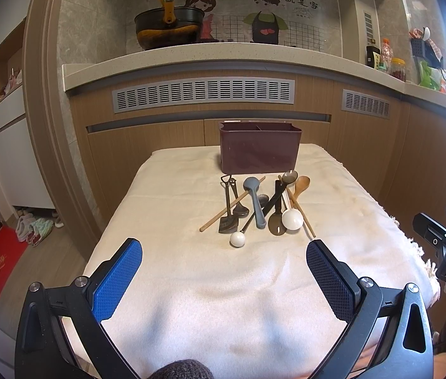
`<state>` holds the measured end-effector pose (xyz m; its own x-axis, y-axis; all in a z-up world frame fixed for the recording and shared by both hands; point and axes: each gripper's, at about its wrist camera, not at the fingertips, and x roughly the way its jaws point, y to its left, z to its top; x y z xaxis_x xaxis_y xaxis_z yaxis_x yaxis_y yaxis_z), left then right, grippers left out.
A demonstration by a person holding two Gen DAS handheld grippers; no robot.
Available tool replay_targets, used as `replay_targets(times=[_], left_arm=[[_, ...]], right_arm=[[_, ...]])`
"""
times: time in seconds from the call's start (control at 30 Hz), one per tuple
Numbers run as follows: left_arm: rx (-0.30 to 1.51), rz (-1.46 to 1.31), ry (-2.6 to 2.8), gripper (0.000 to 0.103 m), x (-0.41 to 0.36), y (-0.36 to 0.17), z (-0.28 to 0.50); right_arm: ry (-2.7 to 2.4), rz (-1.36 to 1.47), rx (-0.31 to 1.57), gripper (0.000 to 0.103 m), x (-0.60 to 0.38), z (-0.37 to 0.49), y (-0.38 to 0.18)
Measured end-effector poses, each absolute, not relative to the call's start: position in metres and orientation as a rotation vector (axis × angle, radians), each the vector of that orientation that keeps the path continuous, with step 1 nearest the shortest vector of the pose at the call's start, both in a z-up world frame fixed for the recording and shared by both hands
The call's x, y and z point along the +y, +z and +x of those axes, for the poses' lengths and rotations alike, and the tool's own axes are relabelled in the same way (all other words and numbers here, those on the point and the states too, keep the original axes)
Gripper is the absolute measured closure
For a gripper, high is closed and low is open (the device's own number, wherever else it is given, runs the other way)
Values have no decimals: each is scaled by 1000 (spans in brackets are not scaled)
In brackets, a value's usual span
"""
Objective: Organize utensils
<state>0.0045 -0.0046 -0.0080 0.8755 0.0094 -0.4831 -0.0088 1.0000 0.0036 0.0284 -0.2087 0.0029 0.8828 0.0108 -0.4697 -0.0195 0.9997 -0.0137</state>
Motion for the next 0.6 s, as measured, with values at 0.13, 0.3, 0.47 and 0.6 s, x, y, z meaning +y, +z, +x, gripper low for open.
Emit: replay_targets(times=[0.13,0.3,0.47,0.6], left_arm=[[500,3,13,0,-3,-9,3],[514,12,5,0,-3,-11,6],[513,25,1,0,-3,-4,17],[511,15,6,0,3,4,35]], right_arm=[[16,-21,490,0,-208,29,3],[17,-31,494,0,-209,34,4],[25,-39,516,0,-211,51,8],[53,-10,559,0,-212,74,11]])
